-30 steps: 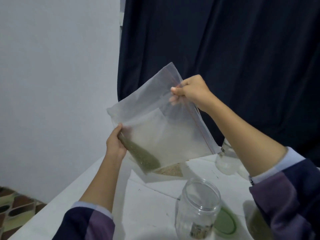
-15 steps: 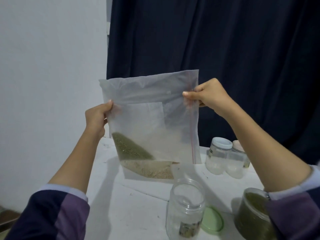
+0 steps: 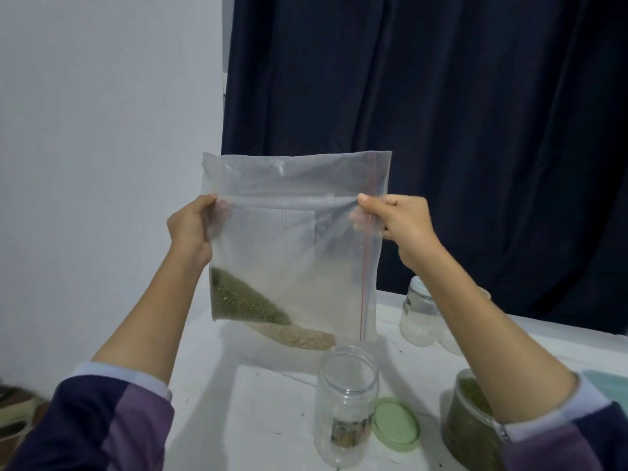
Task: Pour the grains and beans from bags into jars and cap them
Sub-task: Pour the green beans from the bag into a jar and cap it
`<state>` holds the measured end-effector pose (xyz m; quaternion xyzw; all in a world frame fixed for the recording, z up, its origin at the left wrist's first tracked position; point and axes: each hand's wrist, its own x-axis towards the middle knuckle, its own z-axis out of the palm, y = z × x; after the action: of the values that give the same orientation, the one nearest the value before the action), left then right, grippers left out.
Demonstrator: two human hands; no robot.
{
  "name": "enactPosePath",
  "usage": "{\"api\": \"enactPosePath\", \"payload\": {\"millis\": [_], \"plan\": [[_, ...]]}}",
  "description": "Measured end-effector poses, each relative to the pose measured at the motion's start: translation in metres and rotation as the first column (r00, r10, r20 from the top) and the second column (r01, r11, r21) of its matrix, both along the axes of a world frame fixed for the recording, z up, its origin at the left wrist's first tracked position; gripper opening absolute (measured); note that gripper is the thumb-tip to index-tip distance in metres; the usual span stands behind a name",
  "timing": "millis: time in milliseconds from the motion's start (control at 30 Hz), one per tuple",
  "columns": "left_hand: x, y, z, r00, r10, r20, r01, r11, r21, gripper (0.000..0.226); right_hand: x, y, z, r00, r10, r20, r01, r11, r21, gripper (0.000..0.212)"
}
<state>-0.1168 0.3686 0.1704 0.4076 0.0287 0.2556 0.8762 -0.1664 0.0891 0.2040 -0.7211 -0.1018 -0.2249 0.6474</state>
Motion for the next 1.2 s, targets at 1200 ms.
{"api": "enactPosePath", "payload": {"millis": [1200], "plan": [[-0.06, -0.006, 0.025, 0.993, 0.076, 0.089, -0.103, 0.929, 0.355, 0.021, -0.046, -0.016, -0.035, 0.992, -0.103, -0.078, 0.109, 0.991, 0.075, 0.018]]}}
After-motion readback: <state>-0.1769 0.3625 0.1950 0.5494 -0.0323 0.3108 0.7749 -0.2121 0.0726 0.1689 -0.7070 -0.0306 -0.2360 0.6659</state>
